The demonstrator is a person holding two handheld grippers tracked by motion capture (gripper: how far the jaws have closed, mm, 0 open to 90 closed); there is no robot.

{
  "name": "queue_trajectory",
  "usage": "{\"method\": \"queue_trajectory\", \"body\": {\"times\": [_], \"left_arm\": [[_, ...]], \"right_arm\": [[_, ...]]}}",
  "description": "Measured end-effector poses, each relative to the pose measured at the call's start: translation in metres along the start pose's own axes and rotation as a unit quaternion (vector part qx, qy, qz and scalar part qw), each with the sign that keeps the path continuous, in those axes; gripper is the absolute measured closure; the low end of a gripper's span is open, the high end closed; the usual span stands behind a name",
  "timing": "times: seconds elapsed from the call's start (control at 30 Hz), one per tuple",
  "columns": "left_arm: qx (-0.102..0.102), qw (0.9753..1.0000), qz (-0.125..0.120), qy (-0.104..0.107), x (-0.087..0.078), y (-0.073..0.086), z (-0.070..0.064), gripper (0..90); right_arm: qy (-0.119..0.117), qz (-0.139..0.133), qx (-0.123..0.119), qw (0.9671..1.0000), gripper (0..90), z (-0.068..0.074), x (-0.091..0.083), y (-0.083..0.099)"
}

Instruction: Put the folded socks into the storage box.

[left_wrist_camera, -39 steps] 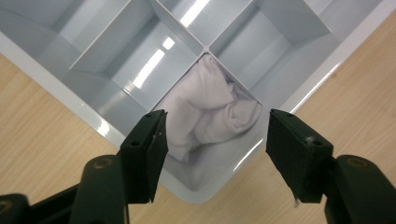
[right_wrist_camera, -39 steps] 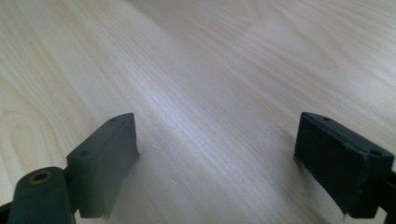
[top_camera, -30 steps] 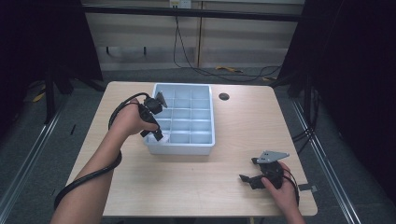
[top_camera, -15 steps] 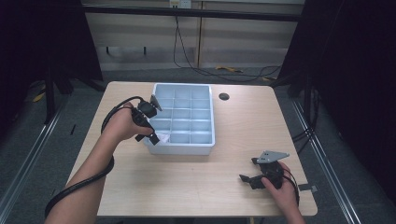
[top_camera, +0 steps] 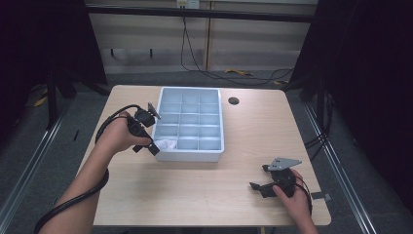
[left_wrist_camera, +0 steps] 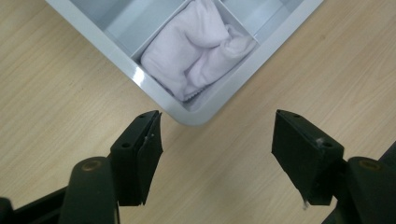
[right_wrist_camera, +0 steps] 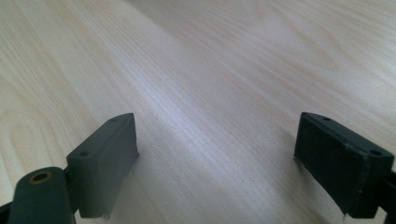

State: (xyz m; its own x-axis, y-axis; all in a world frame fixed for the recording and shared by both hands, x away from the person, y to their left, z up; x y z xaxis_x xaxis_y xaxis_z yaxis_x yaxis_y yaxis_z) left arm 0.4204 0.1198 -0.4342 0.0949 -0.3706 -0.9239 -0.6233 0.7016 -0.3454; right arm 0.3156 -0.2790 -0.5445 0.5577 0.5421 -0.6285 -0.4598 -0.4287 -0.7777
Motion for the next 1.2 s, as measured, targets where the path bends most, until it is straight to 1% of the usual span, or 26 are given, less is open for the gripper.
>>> {"method": "queue_trajectory", "body": {"times": [0.17,0.23,0.3,0.37,0.43,0.47,0.5,0.57,0.63,0.73,0.77,0.93,1.0,1.07,1.1,1.13,1.17,1.2], "left_arm": [[0.001,1.0,-0.001,0.005,0.001,0.01,0.001,32.9],[-0.008,1.0,-0.002,0.005,0.003,0.014,0.001,33.1],[-0.006,1.0,0.002,0.007,0.005,0.018,0.002,33.0],[-0.007,0.9999,0.0,0.008,0.007,0.022,0.002,32.8],[-0.004,1.0,0.005,0.007,0.009,0.026,0.003,31.9],[-0.005,0.9999,0.004,0.01,0.011,0.028,0.003,31.9],[-0.003,1.0,0.003,0.009,0.012,0.029,0.003,31.8],[-0.004,0.9999,0.0,0.012,0.014,0.033,0.003,31.4],[-0.001,0.9999,-0.004,0.012,0.016,0.036,0.004,31.1],[-0.001,1.0,-0.001,0.01,0.018,0.041,0.004,29.4],[-0.004,0.9999,-0.004,0.012,0.019,0.043,0.004,28.9],[-0.002,0.9999,-0.006,0.014,0.02,0.051,0.006,27.2],[-0.003,0.9999,-0.007,0.012,0.022,0.054,0.008,24.9],[-0.007,0.9998,-0.011,0.013,0.024,0.057,0.009,24.4],[-0.005,0.9998,-0.011,0.015,0.024,0.059,0.009,23.7],[-0.011,0.9997,-0.016,0.016,0.026,0.06,0.009,23.0],[-0.008,0.9998,-0.012,0.016,0.026,0.062,0.01,22.1],[-0.011,0.9996,-0.017,0.017,0.028,0.063,0.01,21.5]], "right_arm": [[0.0,0.0,0.0,1.0,12.5,0.0,0.0,0.0],[0.0,0.0,-0.001,1.0,12.5,0.0,0.0,0.0],[0.0,0.0,-0.001,1.0,12.5,0.0,0.0,0.0],[0.0,0.0,-0.001,1.0,12.5,0.0,0.0,0.0],[0.0,0.0,-0.001,1.0,12.5,0.0,0.0,0.0],[0.0,0.0,-0.001,1.0,12.5,0.0,0.0,0.0],[0.0,0.0,-0.001,1.0,12.5,0.0,0.0,0.0],[0.0,0.0,-0.001,1.0,12.5,0.0,0.0,0.0],[0.0,0.0,-0.001,1.0,12.5,0.0,0.0,0.0],[0.0,0.0,-0.001,1.0,12.5,0.0,0.0,0.0],[0.001,0.0,-0.001,1.0,12.5,0.0,0.0,0.0],[0.002,0.0,0.0,1.0,12.5,0.0,0.0,0.0],[0.002,0.0,0.0,1.0,12.5,0.0,0.0,0.0],[0.002,0.0,0.0,1.0,12.5,0.0,0.0,0.0],[0.002,0.0,0.0,1.0,12.5,0.0,0.0,0.0],[0.002,0.0,0.0,1.0,12.5,0.0,0.0,0.0],[0.002,0.0,0.0,1.0,12.5,0.0,0.0,0.0],[0.002,0.0,0.0,1.0,12.5,0.0,0.0,0.0]]}}
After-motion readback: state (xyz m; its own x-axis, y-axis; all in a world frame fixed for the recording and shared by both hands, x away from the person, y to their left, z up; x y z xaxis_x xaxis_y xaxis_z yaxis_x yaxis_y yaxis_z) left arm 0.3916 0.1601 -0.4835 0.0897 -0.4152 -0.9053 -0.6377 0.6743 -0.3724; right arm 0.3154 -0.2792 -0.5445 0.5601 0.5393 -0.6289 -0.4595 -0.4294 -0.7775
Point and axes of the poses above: each handheld gripper's, and its own axes: x roughly forward along the jaws, y roughly out of its underside, z roughly to its left, the point moved 6 cm from there along x, roughly forward along the jaws, and after that the axes turned 6 degrees about -z, right-handed, at the moved point
